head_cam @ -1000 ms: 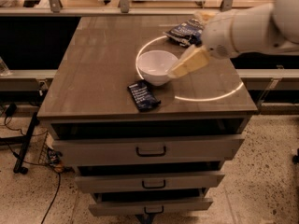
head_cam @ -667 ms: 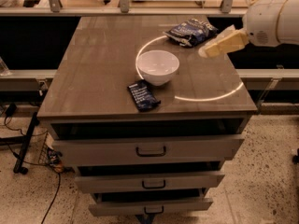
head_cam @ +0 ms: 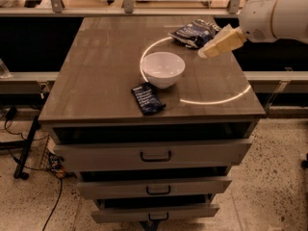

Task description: Move white bowl near rxbar blueberry

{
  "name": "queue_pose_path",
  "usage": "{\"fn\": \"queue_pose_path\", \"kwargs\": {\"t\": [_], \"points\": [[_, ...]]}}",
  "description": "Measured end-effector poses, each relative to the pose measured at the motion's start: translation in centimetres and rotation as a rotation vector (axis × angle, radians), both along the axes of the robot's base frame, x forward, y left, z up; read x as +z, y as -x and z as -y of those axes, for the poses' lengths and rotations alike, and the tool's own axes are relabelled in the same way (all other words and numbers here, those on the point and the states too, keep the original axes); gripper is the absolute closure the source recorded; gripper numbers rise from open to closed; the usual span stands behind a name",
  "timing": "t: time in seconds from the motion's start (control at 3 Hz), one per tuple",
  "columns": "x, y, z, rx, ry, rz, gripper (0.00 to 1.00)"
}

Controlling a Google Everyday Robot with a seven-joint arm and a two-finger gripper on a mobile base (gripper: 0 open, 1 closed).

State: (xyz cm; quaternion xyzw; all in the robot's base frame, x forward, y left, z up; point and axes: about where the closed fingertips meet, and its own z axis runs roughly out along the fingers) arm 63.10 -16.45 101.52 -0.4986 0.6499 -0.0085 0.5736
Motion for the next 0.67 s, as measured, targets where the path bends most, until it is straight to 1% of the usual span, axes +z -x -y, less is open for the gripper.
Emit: {"fn": "queue_pose_path", "kwargs": {"t": [0.33,0.67], "points": [[3.87,-1.68,2.24,-0.048,0.244,0.177,0.0],[3.56,-1.46,1.64,-0.038,0.216,0.159,0.0]]}}
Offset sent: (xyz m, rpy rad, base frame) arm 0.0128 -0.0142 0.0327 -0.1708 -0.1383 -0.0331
